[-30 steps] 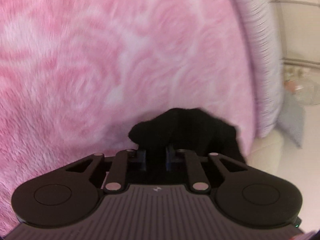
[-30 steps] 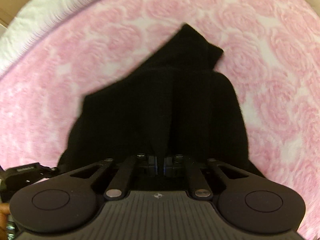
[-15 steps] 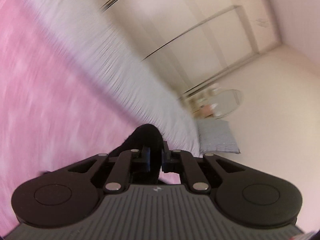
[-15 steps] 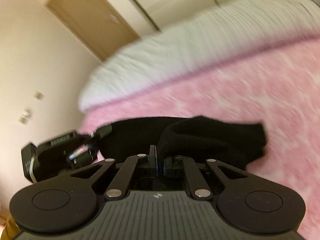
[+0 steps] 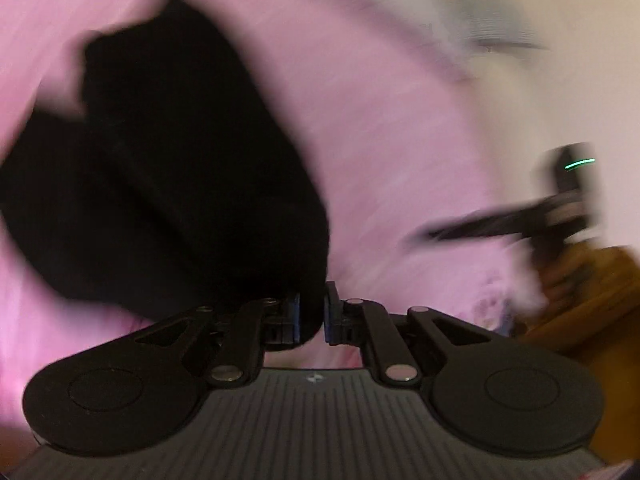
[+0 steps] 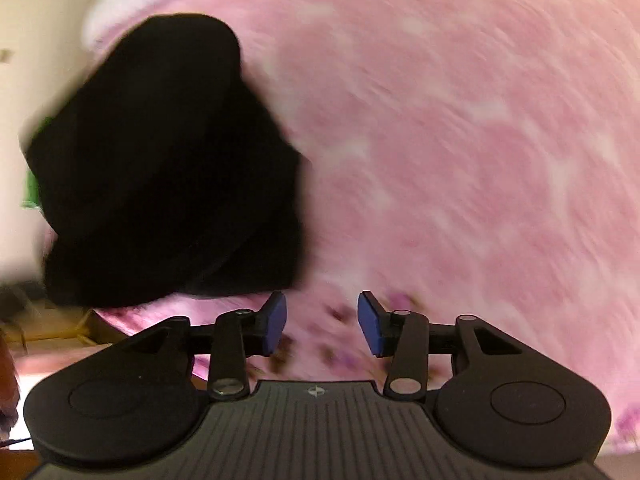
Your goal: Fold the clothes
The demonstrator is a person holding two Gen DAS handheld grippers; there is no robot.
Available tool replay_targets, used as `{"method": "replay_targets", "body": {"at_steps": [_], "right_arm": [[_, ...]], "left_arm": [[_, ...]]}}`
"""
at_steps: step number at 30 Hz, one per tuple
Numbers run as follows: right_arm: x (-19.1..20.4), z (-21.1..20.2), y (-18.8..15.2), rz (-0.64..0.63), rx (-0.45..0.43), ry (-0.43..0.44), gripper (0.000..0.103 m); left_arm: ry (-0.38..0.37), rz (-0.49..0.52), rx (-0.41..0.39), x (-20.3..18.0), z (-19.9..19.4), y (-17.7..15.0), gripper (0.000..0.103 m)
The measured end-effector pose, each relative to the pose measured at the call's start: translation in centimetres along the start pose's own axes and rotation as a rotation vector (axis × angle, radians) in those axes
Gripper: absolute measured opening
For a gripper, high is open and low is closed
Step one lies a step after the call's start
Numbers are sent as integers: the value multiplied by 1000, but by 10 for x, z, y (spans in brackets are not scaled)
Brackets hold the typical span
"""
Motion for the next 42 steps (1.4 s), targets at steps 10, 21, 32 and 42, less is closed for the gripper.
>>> {"method": "replay_targets", "body": {"at_steps": [10,21,32,42], "right_arm": [[16,15,16,-152,37,-78,65],[75,37,33,-287,60,-122,72],[82,57,42,-227,55,-229,78],[86,70,59,-172,60,-272,81]], "left_arm": [[90,-340,-190,44,-19,-53,25],[274,-406,-157,48,-12,-28,46],[424,-283,-72,68,-18,14,52],[282,-343,-132,103,-10,48,54]]}}
Point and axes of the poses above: each gripper's, at about its wrist camera, not at the fingertips, and z roughly the way its jaws point, x to its left, y to its top, the point moved 8 cm from there along z, roughly the way its jaws point, and after that the axes turned 6 degrees about x, right-handed, at the moved point
